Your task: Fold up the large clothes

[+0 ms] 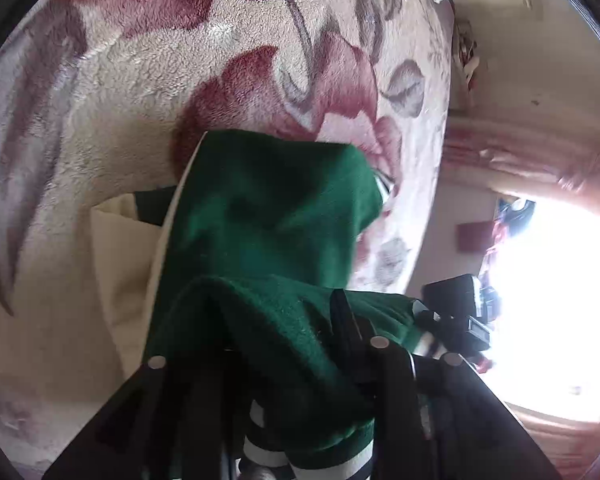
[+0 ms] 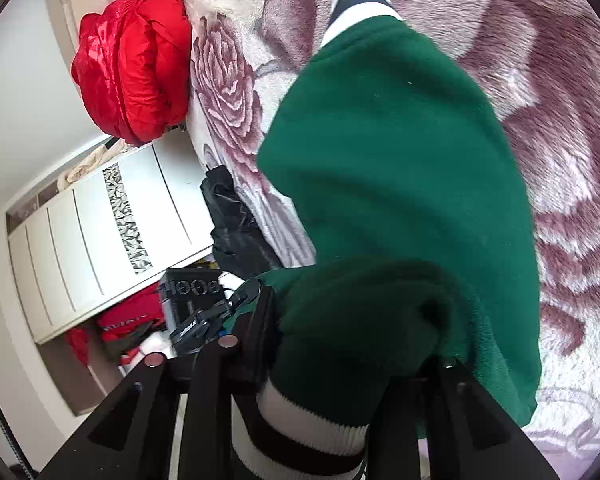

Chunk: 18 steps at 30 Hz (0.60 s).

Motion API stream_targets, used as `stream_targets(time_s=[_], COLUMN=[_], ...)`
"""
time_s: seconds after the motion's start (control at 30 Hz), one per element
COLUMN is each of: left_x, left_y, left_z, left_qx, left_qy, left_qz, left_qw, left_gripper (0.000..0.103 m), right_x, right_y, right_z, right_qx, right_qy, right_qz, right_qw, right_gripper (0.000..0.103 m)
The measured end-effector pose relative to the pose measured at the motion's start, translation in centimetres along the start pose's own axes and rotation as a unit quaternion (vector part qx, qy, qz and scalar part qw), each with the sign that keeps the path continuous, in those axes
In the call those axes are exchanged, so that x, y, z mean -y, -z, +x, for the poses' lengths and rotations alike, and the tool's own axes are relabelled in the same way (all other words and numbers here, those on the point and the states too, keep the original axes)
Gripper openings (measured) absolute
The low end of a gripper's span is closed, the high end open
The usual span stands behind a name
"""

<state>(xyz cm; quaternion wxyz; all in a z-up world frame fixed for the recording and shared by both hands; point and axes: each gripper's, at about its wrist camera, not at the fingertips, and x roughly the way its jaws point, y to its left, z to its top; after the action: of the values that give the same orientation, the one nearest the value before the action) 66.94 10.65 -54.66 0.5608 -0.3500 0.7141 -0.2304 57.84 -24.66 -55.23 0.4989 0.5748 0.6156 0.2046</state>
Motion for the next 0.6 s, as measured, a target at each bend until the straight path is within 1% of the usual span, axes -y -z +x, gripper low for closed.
stream_targets(time_s=[0.1,0.17,0.2,0.23,0.27,0.3,0.33,0.37,0.4,0.43,0.47,0.5,0.53,0.57,0.6], left_x=[-0.1,0.3,0.5,0.7,0.9,1.0,1.2,1.4,1.6,1.9,2.3,2.6,3.0,3.3,3.5], left_y=[-0.2,-0.2,-0.1,-0.1,-0.1,-0.3,-0.5,-0.8,-1.1,-1.3,-1.5,-1.6,-1.6,-1.4,-1.2], left_z=[-0.2,-0.7,-1.2,-1.5,-2.1,-2.6,-3.7,-4.9,-5.9,-6.7,-7.6,-7.9,-8.4,-8.8,-8.8], left_qx=[0.000,0.000,0.000,-0.001,0.002,0.010,0.025,0.039,0.055,0.070,0.086,0.093,0.105,0.119,0.135], left_qy=[0.004,0.012,0.019,0.030,0.054,0.068,0.086,0.100,0.093,0.078,0.059,0.044,0.016,-0.015,-0.052], left_qz=[-0.018,-0.021,-0.021,-0.022,-0.023,-0.023,-0.023,-0.022,-0.016,-0.006,0.009,0.018,0.033,0.049,0.067], left_qw=[0.9998,0.9997,0.9996,0.9993,0.9982,0.9974,0.9957,0.9940,0.9940,0.9945,0.9945,0.9945,0.9938,0.9916,0.9873], left_gripper=[0.027,0.029,0.032,0.043,0.052,0.071,0.076,0.076,0.077,0.077,0.077,0.077,0.077,0.077,0.077], right_x=[-0.5,-0.8,-0.8,-1.2,-1.4,-1.7,-2.0,-2.2,-2.5,-3.0,-3.3,-3.9,-4.3,-4.8,-5.4], right_y=[-1.2,-1.6,-1.9,-1.8,-2.0,-2.0,-2.1,-2.2,-2.3,-2.4,-2.4,-2.7,-2.9,-3.1,-3.2], right_z=[-0.1,-0.3,-0.3,-0.4,-0.4,-0.6,-0.9,-1.3,-1.8,-2.4,-3.1,-4.0,-5.0,-5.8,-6.7], right_qx=[-0.005,-0.009,-0.010,-0.014,-0.016,-0.018,-0.017,-0.015,-0.015,-0.006,0.004,0.016,0.028,0.041,0.060], right_qy=[0.006,0.012,0.011,0.010,0.010,0.010,0.007,0.001,-0.010,-0.016,-0.020,-0.031,-0.040,-0.036,-0.013], right_qz=[0.014,0.016,0.016,0.015,0.015,0.014,0.012,0.012,0.010,0.003,-0.005,-0.014,-0.019,-0.030,-0.057], right_qw=[1.000,1.000,1.000,1.000,1.000,1.000,1.000,1.000,1.000,1.000,1.000,0.999,0.999,0.998,0.997], right_gripper=[0.035,0.035,0.035,0.035,0.037,0.044,0.047,0.050,0.059,0.062,0.064,0.064,0.064,0.069,0.077])
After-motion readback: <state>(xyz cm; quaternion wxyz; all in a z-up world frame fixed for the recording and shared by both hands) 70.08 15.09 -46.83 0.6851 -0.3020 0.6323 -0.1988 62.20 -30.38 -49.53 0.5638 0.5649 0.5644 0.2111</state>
